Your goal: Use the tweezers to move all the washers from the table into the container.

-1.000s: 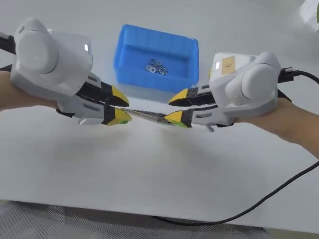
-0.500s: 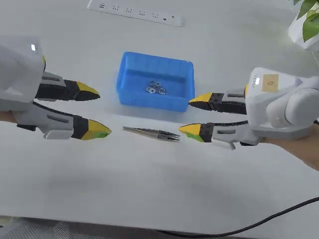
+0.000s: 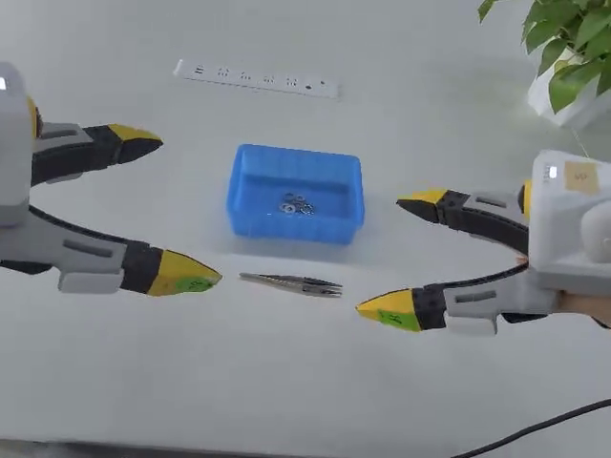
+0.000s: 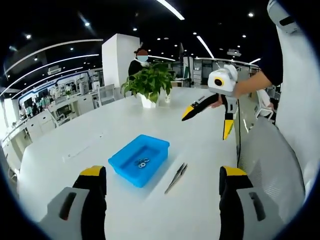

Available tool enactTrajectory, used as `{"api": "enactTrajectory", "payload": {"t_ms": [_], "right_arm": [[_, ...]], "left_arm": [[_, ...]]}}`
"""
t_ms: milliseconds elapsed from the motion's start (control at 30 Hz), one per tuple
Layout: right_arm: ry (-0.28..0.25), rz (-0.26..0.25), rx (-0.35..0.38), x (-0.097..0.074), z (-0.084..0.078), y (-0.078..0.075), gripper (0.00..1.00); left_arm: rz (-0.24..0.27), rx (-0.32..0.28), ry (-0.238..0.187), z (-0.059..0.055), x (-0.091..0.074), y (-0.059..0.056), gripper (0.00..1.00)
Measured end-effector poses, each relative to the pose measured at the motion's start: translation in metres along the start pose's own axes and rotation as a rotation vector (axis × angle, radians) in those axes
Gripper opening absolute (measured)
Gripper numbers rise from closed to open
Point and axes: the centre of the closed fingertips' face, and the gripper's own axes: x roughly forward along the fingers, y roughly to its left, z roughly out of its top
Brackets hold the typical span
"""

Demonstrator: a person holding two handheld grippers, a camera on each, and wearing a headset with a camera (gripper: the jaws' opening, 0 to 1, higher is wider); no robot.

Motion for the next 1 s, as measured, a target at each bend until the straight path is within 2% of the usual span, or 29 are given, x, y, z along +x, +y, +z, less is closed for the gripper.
{"api": "enactTrajectory", "payload": {"t_ms": [67, 133, 200, 267, 333, 367, 400, 567, 600, 667, 733, 867, 1000], "right_arm": [[-0.01, -0.009, 0.006, -0.007, 0.002, -0.001, 0.86], [-0.056, -0.031, 0.052, -0.013, 0.01, -0.005, 0.95], [-0.072, -0.049, 0.072, -0.019, 0.014, -0.009, 0.99], [-0.069, -0.067, 0.074, -0.023, 0.015, -0.012, 1.0], [-0.065, -0.072, 0.073, -0.025, 0.015, -0.012, 1.0], [-0.057, -0.075, 0.082, -0.025, 0.015, -0.012, 1.0], [-0.052, -0.075, 0.091, -0.025, 0.014, -0.012, 1.0], [-0.031, -0.058, 0.073, -0.023, 0.011, -0.006, 1.0], [-0.025, -0.055, 0.066, -0.023, 0.009, -0.005, 1.0], [-0.016, -0.05, 0.06, -0.022, 0.007, -0.004, 1.0], [-0.015, -0.051, 0.052, -0.023, 0.006, -0.004, 1.0], [-0.012, -0.056, 0.04, -0.024, 0.005, -0.005, 1.0], [-0.012, -0.058, 0.026, -0.025, 0.006, -0.005, 1.0]], "left_arm": [[-0.003, -0.004, -0.006, 0.003, -0.002, -0.003, 1.0], [-0.006, -0.014, -0.015, 0.006, -0.004, -0.006, 1.0], [0.01, 0.011, -0.016, 0.007, -0.005, -0.006, 1.0], [0.004, 0.005, -0.019, 0.009, -0.007, -0.01, 1.0], [-0.005, 0.004, -0.041, 0.013, -0.009, -0.013, 1.0], [-0.011, -0.019, -0.043, 0.014, -0.009, -0.013, 1.0], [-0.005, -0.039, -0.04, 0.014, -0.01, -0.013, 1.0], [-0.001, -0.056, -0.059, 0.015, -0.017, -0.01, 0.99], [0.018, -0.031, -0.092, 0.019, -0.019, -0.007, 1.0], [0.018, -0.019, -0.115, 0.024, -0.022, -0.006, 0.99], [0.009, -0.072, -0.1, 0.023, -0.024, -0.005, 0.99], [0.029, -0.032, -0.097, 0.025, -0.024, -0.002, 1.0], [0.031, -0.041, -0.09, 0.025, -0.024, -0.004, 1.0]]}}
